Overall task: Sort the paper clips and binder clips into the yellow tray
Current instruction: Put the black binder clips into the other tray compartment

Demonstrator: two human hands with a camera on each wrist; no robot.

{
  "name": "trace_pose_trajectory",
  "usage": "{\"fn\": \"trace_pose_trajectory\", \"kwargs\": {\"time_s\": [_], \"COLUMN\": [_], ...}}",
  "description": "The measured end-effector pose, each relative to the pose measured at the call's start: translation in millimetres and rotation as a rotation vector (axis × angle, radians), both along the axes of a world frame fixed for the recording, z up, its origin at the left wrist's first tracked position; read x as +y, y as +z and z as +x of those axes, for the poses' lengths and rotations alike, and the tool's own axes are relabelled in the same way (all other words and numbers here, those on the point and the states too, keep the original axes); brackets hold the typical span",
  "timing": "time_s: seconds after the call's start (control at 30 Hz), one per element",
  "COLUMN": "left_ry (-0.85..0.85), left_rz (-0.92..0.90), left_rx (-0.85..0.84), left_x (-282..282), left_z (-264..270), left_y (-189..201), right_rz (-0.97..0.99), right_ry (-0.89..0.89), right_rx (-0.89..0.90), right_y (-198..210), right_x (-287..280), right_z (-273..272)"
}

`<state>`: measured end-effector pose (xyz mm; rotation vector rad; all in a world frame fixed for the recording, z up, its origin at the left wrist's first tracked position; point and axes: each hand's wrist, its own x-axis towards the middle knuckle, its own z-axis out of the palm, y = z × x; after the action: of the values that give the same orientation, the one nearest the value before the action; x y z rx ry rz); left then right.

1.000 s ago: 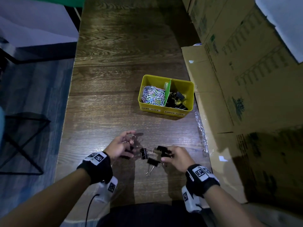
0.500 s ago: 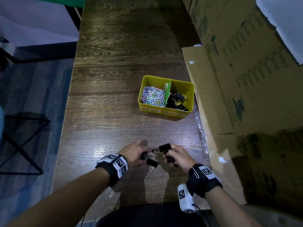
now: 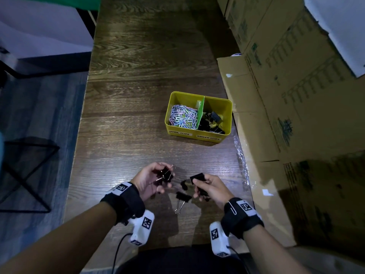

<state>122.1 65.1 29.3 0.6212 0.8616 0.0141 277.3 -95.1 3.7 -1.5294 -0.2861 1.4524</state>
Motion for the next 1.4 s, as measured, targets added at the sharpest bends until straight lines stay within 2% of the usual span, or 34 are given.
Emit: {"fn": "trace_pose_trajectory", "kwargs": {"time_s": [0.07,0.23,0.33,0.4,0.5,0.63,0.7,0.77,0.83,1.0,1.07,1.17,1.2,1.3,1.33,1.4], "left_ry": [-0.035,-0.237,-0.456,-0.607,-0.794,-0.934,-1.116,-1.296,-1.378,-1.371,-1.339,-1.174,-1.045,-0.558,-0.436,-0.258], "left_rz": [0.011,0.187,0.336,0.490,0.834,1.243,1.407,1.463,1.473,1.563,1.562,1.393,1.247,0.554,0.413,0.286], "left_rx": [-0.017,-0.032,0.023,0.043,0.054,0.221,0.289,0.357,0.425,0.432,0.418,0.415,0.430,0.387,0.334,0.211], "left_x": [-2.2,-11.6,-16.0,-17.9,-18.7,-18.8,-24.7,-34.7,-42.5,-49.3,-48.1,-40.7,-36.0,-20.7,-13.1,6.9], "left_z": [4.9,15.3,19.7,23.6,26.4,30.3,31.8,32.8,30.9,22.5,21.1,18.7,17.6,18.4,19.0,22.5], "left_y": [2.3,9.9,12.9,14.0,6.3,-1.0,-3.8,-7.7,-16.4,-33.7,-33.8,-25.0,-22.8,-15.1,-11.9,0.0], "right_rz": [-0.012,-0.024,-0.009,-0.012,-0.060,-0.091,-0.097,-0.115,-0.126,-0.106,-0.091,-0.088,-0.088,-0.081,-0.075,-0.048], "right_ry": [-0.005,-0.032,-0.107,-0.149,-0.177,-0.206,-0.205,-0.197,-0.194,-0.230,-0.254,-0.272,-0.283,-0.331,-0.342,-0.355], "right_rx": [-0.022,-0.056,-0.002,0.023,-0.007,-0.045,-0.074,-0.108,-0.114,-0.056,-0.009,0.017,0.029,0.064,0.069,0.085], "right_y": [-0.1,-0.5,1.9,3.2,1.3,-1.4,-0.7,0.6,2.7,12.1,15.4,17.7,18.3,19.7,20.1,24.3], "right_x": [0.4,-1.9,-0.7,0.7,0.7,-2.2,-2.0,-0.6,1.2,1.8,1.5,-0.7,-1.3,-2.4,-2.8,-4.0], "right_z": [-1.0,2.3,4.0,4.4,6.8,10.6,11.6,12.0,12.2,12.8,13.0,14.5,15.7,23.3,27.1,35.1]}}
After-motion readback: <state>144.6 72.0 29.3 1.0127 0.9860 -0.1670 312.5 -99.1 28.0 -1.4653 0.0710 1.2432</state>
